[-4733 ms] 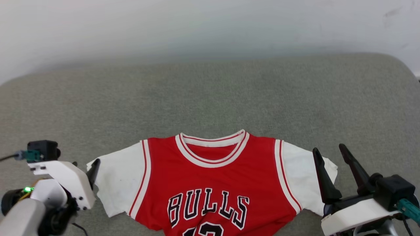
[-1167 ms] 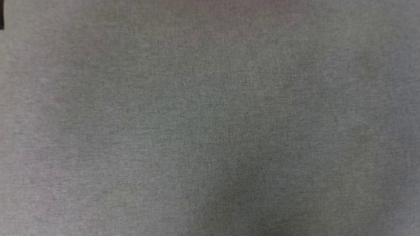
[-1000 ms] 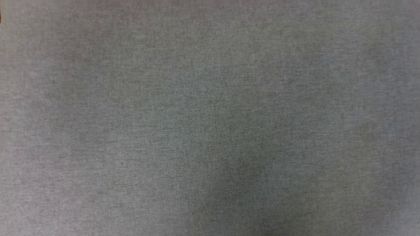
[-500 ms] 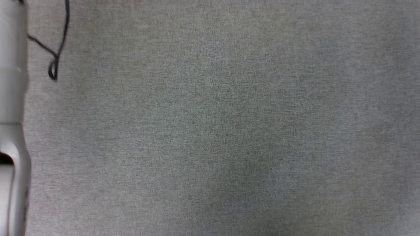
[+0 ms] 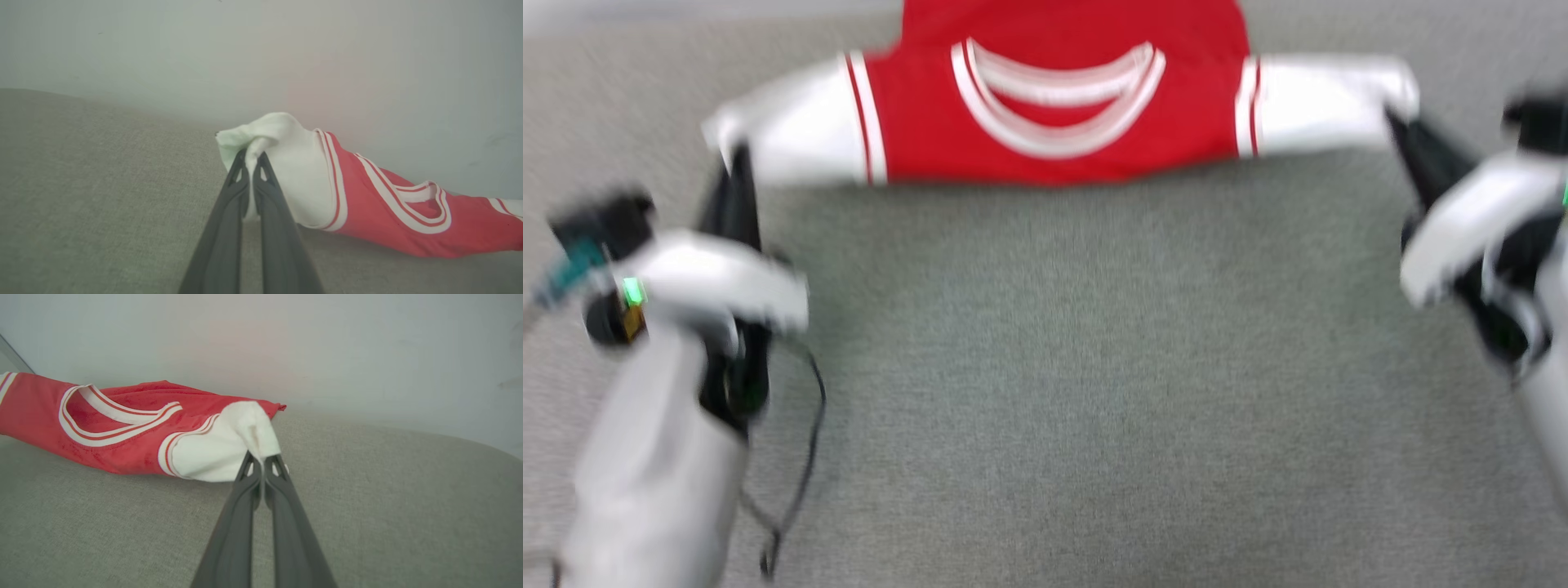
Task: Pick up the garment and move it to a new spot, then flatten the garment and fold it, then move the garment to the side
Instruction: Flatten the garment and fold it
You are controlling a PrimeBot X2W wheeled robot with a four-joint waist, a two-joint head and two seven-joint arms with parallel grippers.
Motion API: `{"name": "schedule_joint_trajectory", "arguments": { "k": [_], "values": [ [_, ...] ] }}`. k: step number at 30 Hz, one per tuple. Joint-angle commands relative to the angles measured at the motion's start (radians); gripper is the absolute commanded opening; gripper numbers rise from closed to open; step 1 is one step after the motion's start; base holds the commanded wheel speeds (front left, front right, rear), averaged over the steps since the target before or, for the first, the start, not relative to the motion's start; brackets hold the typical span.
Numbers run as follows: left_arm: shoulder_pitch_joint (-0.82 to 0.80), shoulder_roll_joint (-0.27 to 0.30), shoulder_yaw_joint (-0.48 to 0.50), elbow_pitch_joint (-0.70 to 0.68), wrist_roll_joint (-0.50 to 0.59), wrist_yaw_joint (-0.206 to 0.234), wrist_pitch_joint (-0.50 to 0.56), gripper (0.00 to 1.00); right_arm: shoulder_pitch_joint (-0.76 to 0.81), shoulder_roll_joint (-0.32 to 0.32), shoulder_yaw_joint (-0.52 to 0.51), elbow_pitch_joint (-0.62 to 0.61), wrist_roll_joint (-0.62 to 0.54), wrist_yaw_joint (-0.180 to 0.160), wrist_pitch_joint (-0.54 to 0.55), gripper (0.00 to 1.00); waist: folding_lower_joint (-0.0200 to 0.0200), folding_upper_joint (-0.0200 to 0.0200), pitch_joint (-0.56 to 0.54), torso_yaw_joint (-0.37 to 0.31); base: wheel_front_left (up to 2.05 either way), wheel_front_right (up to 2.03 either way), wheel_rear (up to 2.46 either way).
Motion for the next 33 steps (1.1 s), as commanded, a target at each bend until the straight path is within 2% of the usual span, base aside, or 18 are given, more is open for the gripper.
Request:
{"name": "schedule_joint_trajectory", "arguments": {
  "k": [1, 7, 14, 23, 24, 25, 26, 33],
  "values": [
    [0.031, 0.004, 0.004, -0.009, -0.001, 0.008, -0.004, 0.0, 0.037, -0.006, -0.008, -0.01, 0.008, -0.001, -0.004, 0.0, 0.0001, 0.0, -0.082, 0.009, 0.0, 0.0, 0.0],
    [0.319, 0.016, 0.022, -0.122, -0.02, 0.054, -0.006, 0.0, 0.368, 0.014, -0.106, -0.116, 0.013, -0.001, 0.027, 0.0, 0.0001, 0.0, -0.197, 0.006, 0.0, 0.0, 0.0],
    [0.614, 0.03, 0.029, -0.246, -0.056, 0.123, 0.036, 0.0, 0.701, 0.08, -0.23, -0.246, -0.024, -0.001, 0.108, 0.0, 0.0001, 0.0, -0.285, -0.003, 0.0, 0.0, 0.0],
    [0.833, 0.027, 0.013, -0.352, -0.06, 0.194, 0.061, 0.0, 1.008, 0.136, -0.313, -0.368, -0.133, -0.001, 0.252, 0.01, 0.0001, 0.0, -0.339, 0.005, 0.0, 0.0, 0.0],
    [0.842, 0.027, 0.014, -0.365, -0.06, 0.2, 0.06, 0.0, 1.024, 0.141, -0.32, -0.384, -0.146, -0.001, 0.266, 0.39, 0.0001, 0.0, -0.339, 0.006, 0.0, 0.0, 0.0],
    [0.85, 0.026, 0.013, -0.378, -0.06, 0.206, 0.061, 0.0, 1.036, 0.146, -0.328, -0.402, -0.155, -0.001, 0.277, 0.96, 0.0001, 0.0, -0.339, 0.008, 0.0, 0.0, 0.0],
    [0.854, 0.027, 0.012, -0.393, -0.057, 0.21, 0.061, 0.0, 1.045, 0.153, -0.336, -0.415, -0.161, -0.001, 0.285, 1.0, 0.0001, 0.0, -0.338, 0.01, 0.0, 0.0, 0.0],
    [0.817, 0.048, -0.009, -0.489, -0.015, 0.235, 0.073, 0.0, 0.933, 0.173, -0.418, -0.518, -0.197, -0.001, 0.288, 1.0, 0.0001, 0.0, -0.297, 0.037, 0.0, 0.0, 0.0]
  ]
}}
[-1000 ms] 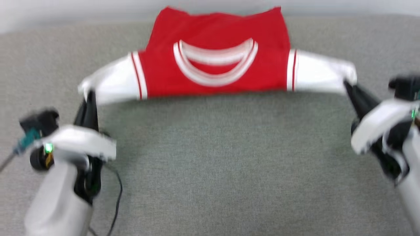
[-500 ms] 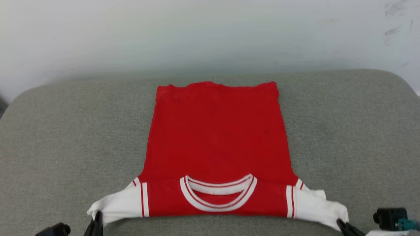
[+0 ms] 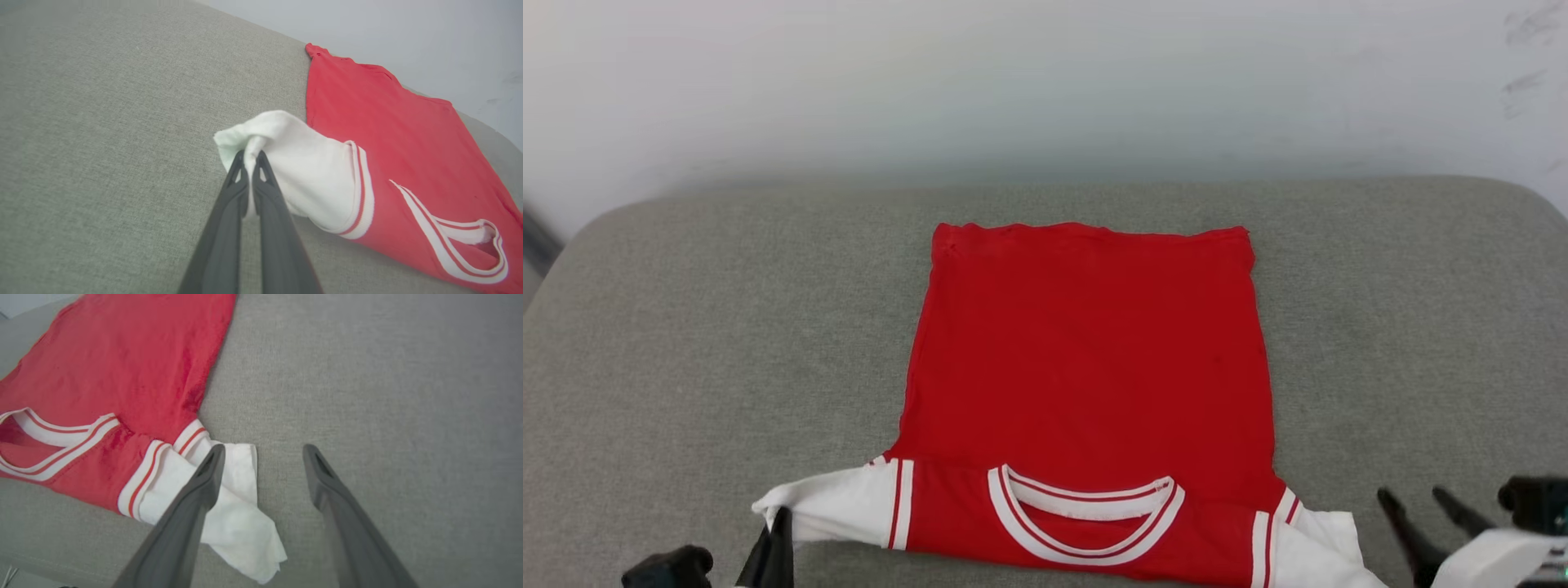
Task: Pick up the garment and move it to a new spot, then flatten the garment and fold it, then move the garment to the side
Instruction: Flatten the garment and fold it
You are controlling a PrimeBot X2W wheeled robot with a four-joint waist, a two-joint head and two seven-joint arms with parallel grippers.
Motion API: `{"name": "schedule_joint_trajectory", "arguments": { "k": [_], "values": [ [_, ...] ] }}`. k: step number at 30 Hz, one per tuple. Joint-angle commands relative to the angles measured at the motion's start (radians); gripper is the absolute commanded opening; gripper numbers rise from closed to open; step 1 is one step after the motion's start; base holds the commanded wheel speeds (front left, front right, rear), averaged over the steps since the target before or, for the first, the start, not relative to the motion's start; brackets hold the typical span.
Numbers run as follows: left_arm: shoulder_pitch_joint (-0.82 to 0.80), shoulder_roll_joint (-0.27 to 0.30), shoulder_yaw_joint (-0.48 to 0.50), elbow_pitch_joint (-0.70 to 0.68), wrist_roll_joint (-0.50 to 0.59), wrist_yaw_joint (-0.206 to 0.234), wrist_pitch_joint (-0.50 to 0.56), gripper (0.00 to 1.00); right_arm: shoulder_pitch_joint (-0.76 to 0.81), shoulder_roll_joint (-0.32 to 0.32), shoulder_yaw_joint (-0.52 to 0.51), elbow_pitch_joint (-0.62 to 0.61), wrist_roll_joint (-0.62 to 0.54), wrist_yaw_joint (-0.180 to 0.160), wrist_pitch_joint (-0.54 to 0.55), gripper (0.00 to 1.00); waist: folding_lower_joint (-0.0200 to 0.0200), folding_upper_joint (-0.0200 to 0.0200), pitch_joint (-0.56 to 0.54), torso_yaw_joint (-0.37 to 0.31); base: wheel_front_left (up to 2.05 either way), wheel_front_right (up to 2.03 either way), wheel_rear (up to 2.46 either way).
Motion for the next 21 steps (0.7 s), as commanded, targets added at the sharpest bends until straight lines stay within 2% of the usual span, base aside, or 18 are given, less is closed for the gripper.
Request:
{"name": "schedule_joint_trajectory", "arguments": {
  "k": [1, 5, 10, 17, 21],
  "values": [
    [-0.023, 0.005, -0.001, -0.017, 0.01, 0.007, -0.002, 0.0, -0.043, 0.013, -0.016, -0.007, 0.0, -0.001, -0.012, 1.0, 0.0001, 0.0, 0.028, 0.014, 0.0, 0.0, 0.0],
    [-0.073, 0.004, -0.016, -0.074, 0.044, 0.013, -0.008, 0.0, -0.213, 0.006, -0.06, 0.042, -0.007, -0.001, 0.002, 1.0, 0.0001, 0.0, 0.1, 0.043, 0.0, 0.0, 0.0],
    [-0.159, -0.003, -0.041, -0.137, 0.084, 0.004, -0.016, 0.0, -0.484, -0.022, -0.076, 0.172, 0.018, -0.001, 0.089, 1.0, 0.0001, 0.0, 0.219, 0.09, 0.0, 0.0, 0.0],
    [-0.287, -0.025, -0.091, -0.194, 0.135, -0.026, -0.026, 0.0, -0.841, -0.083, -0.072, 0.385, 0.025, -0.001, 0.33, 1.0, 0.0001, 0.0, 0.375, 0.177, 0.0, 0.0, 0.0],
    [-0.35, -0.047, -0.118, -0.205, 0.157, -0.05, -0.037, 0.0, -0.989, -0.093, -0.074, 0.473, 0.029, -0.001, 0.438, 1.0, 0.0001, 0.0, 0.445, 0.224, 0.0, 0.0, 0.0]
  ]
}}
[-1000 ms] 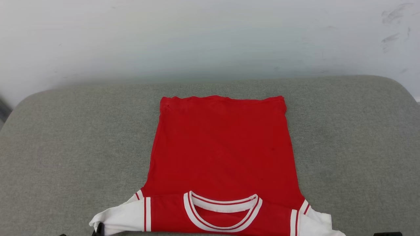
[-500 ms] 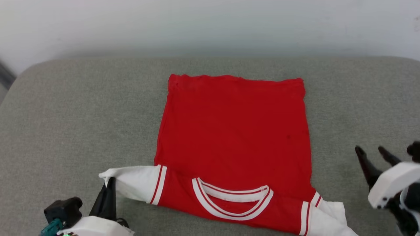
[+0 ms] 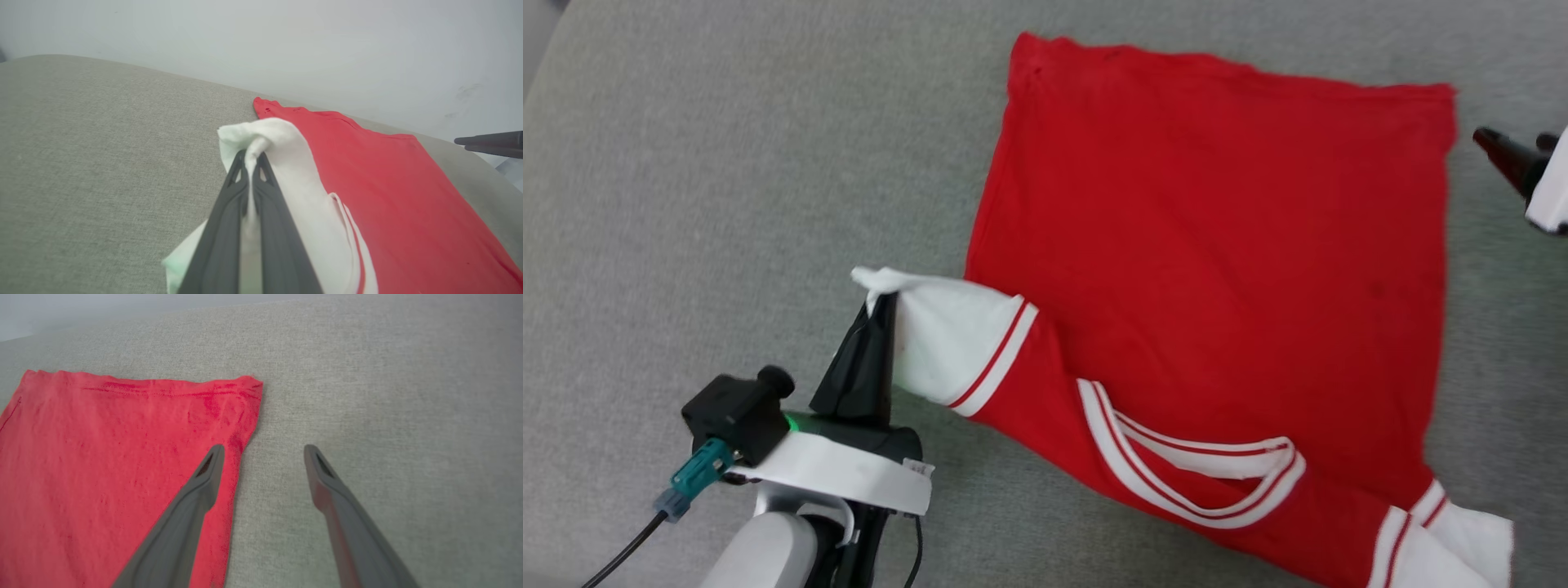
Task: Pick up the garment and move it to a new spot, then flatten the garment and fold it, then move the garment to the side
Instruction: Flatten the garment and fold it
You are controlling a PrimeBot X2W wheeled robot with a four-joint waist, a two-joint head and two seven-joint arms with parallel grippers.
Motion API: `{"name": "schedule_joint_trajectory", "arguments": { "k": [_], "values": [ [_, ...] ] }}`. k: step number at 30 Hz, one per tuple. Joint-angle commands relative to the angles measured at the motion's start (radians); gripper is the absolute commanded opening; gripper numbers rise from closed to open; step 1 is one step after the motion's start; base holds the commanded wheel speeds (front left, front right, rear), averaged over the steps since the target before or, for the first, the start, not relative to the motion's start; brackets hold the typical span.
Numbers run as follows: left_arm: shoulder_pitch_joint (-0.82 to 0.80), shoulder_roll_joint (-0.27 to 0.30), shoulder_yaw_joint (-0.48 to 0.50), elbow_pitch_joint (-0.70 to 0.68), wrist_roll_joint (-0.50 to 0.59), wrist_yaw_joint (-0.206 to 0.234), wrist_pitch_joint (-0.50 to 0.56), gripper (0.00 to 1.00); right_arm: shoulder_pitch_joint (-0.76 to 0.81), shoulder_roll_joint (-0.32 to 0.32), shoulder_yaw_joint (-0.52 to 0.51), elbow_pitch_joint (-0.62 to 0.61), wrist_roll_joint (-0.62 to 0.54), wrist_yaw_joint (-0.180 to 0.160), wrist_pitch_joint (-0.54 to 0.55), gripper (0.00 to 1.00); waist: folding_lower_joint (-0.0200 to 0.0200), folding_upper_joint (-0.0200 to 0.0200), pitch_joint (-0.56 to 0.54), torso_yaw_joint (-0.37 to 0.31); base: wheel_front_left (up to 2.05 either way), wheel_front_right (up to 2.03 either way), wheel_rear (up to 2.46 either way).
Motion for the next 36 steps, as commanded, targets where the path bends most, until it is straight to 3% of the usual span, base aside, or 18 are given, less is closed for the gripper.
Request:
{"name": "schedule_joint_trajectory", "arguments": {
  "k": [1, 6, 11, 12, 13, 14, 17, 27, 36],
  "values": [
    [-0.025, -0.007, -0.004, -0.002, 0.009, -0.006, -0.009, 0.0, -0.036, -0.007, 0.006, 0.022, -0.009, -0.001, 0.02, 1.0, -0.0003, 0.0, 0.085, 0.073, 0.0, 0.0, 0.0],
    [-0.08, -0.032, -0.022, 0.008, 0.024, -0.03, -0.021, 0.0, -0.137, -0.023, 0.013, 0.094, -0.037, -0.001, 0.085, 1.0, -0.0003, 0.0, 0.152, 0.114, 0.0, 0.0, 0.0],
    [-0.104, -0.052, -0.02, 0.039, 0.03, -0.045, -0.034, 0.0, -0.125, -0.005, 0.01, 0.208, -0.075, -0.001, 0.18, 1.0, -0.0003, 0.0, 0.171, 0.13, 0.0, 0.0, 0.0],
    [-0.104, -0.054, -0.02, 0.044, 0.03, -0.045, -0.034, 0.0, -0.118, -0.001, 0.004, 0.232, -0.082, -0.001, 0.204, 0.78, -0.0003, 0.0, 0.171, 0.131, 0.0, 0.0, 0.0],
    [-0.105, -0.057, -0.02, 0.049, 0.03, -0.048, -0.036, 0.0, -0.113, 0.006, -0.003, 0.247, -0.088, -0.001, 0.22, 0.33, -0.0003, 0.0, 0.17, 0.132, 0.0, 0.0, 0.0],
    [-0.105, -0.059, -0.02, 0.054, 0.031, -0.049, -0.038, 0.0, -0.11, 0.01, -0.008, 0.257, -0.096, -0.001, 0.231, 0.0, -0.0003, 0.0, 0.168, 0.132, 0.0, 0.0, 0.0],
    [-0.104, -0.063, -0.018, 0.069, 0.03, -0.055, -0.041, 0.0, -0.114, 0.018, -0.023, 0.262, -0.116, -0.001, 0.253, 0.0, -0.0003, 0.0, 0.153, 0.129, 0.0, 0.0, 0.0],
    [-0.035, -0.042, -0.005, 0.129, 0.012, -0.047, -0.036, 0.0, -0.145, -0.081, 0.028, 0.103, -0.143, -0.001, 0.269, 0.0, -0.0003, 0.0, -0.009, 0.071, 0.0, 0.0, 0.0],
    [0.104, 0.004, 0.049, 0.158, -0.035, 0.001, -0.021, 0.0, 0.137, -0.18, 0.09, -0.17, -0.036, -0.001, 0.333, 0.0, -0.0003, 0.0, -0.195, -0.053, 0.0, 0.0, 0.0]
  ]
}}
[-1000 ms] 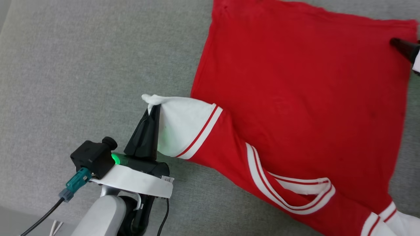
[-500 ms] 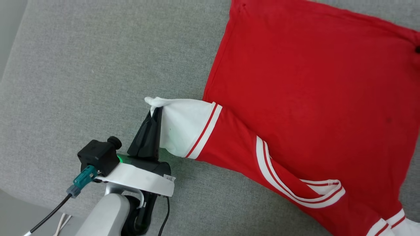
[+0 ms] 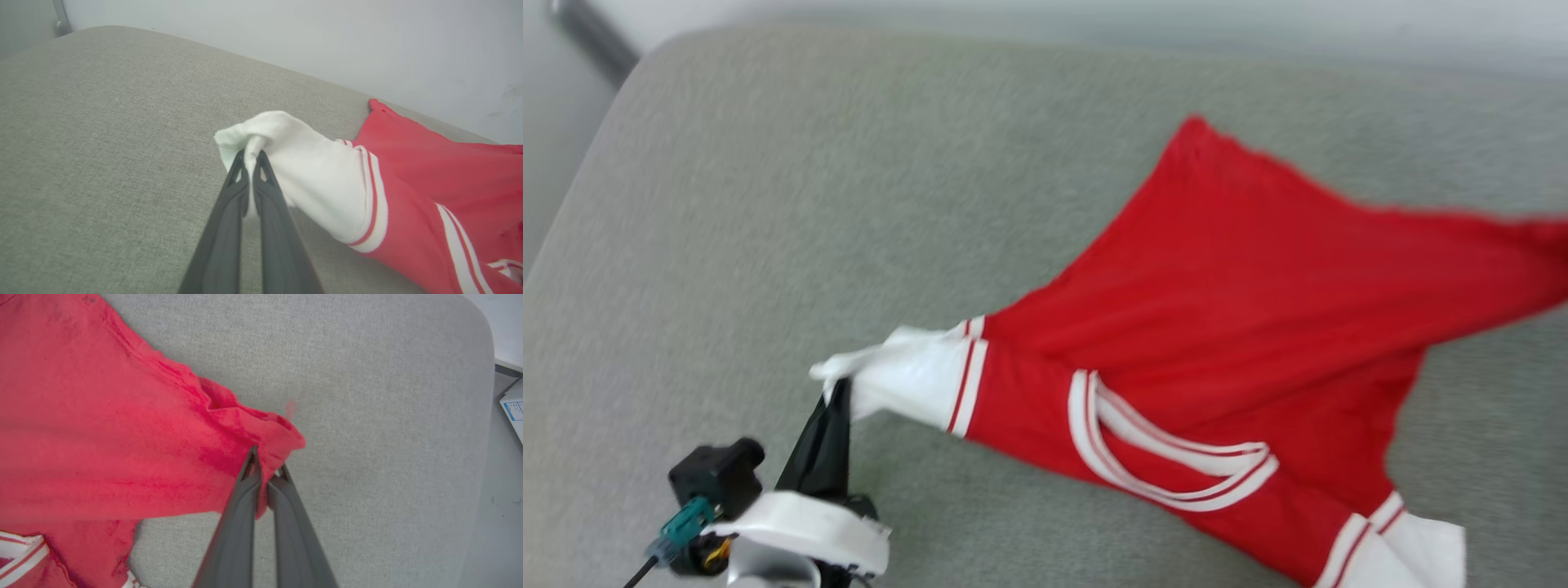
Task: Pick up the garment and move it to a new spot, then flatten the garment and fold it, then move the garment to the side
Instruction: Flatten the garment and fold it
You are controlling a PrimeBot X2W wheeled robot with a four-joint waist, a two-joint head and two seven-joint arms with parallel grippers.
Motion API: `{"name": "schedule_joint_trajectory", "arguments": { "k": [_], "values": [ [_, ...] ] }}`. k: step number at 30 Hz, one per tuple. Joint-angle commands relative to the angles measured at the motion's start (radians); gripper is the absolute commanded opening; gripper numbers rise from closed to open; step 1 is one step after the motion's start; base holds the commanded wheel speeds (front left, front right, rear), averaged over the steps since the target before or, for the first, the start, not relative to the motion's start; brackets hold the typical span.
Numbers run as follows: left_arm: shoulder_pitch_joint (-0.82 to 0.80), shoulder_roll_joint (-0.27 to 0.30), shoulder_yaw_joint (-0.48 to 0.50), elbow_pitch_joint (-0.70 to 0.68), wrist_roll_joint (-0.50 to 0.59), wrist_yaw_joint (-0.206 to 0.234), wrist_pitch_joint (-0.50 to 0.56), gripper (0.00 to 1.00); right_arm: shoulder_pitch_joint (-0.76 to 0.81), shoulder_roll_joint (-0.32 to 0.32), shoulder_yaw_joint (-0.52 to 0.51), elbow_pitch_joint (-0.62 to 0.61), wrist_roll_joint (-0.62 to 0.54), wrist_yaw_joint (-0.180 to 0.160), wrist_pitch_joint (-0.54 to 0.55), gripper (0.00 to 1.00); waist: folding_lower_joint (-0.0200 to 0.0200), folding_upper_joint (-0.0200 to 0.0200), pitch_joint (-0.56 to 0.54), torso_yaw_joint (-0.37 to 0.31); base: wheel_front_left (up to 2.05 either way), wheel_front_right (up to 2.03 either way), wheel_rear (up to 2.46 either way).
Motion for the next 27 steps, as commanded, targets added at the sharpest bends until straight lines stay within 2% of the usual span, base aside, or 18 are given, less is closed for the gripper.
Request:
{"name": "schedule_joint_trajectory", "arguments": {
  "k": [1, 4, 9, 14, 17, 18, 19, 23, 27],
  "values": [
    [0.018, 0.006, 0.009, 0.001, -0.006, 0.008, -0.001, 0.0, 0.05, -0.006, -0.003, -0.017, 0.006, -0.001, 0.004, 0.0, 0.0, 0.0, -0.08, -0.075, 0.0, 0.0, 0.0],
    [0.068, 0.016, 0.026, 0.006, -0.023, 0.024, 0.005, 0.0, 0.227, -0.003, -0.044, -0.11, 0.036, -0.001, 0.03, 0.0, 0.0, 0.0, -0.129, -0.118, 0.0, 0.0, 0.0],
    [0.119, 0.029, 0.05, 0.01, -0.048, 0.047, 0.017, 0.0, 0.522, 0.049, -0.107, -0.212, 0.052, -0.001, 0.062, 0.0, 0.0, 0.0, -0.181, -0.178, 0.0, 0.0, 0.0],
    [0.134, 0.042, 0.053, 0.011, -0.048, 0.06, 0.031, 0.0, 0.753, 0.146, -0.138, -0.24, 0.071, -0.001, 0.073, 0.0, 0.0, 0.0, -0.199, -0.21, 0.0, 0.0, 0.0],
    [0.143, 0.049, 0.054, 0.007, -0.046, 0.068, 0.037, 0.0, 0.838, 0.213, -0.146, -0.237, 0.077, -0.001, 0.065, 0.0, 0.0, 0.0, -0.205, -0.222, 0.0, 0.0, 0.0],
    [0.145, 0.05, 0.053, 0.004, -0.045, 0.07, 0.04, 0.0, 0.852, 0.226, -0.151, -0.243, 0.075, -0.001, 0.05, 0.33, 0.0, 0.0, -0.206, -0.226, 0.0, 0.0, 0.0],
    [0.146, 0.051, 0.053, 0.0, -0.044, 0.072, 0.042, 0.0, 0.859, 0.239, -0.155, -0.25, 0.073, -0.001, 0.03, 1.0, 0.0, 0.0, -0.205, -0.229, 0.0, 0.0, 0.0],
    [0.151, 0.061, 0.05, -0.017, -0.04, 0.082, 0.055, 0.0, 0.84, 0.272, -0.172, -0.275, 0.047, -0.001, -0.11, 1.0, 0.0, 0.0, -0.202, -0.24, 0.0, 0.0, 0.0],
    [0.135, 0.07, 0.043, -0.043, -0.032, 0.089, 0.068, 0.0, 0.775, 0.282, -0.175, -0.287, 0.027, -0.001, -0.355, 1.0, 0.0, 0.0, -0.182, -0.238, 0.0, 0.0, 0.0]
  ]
}}
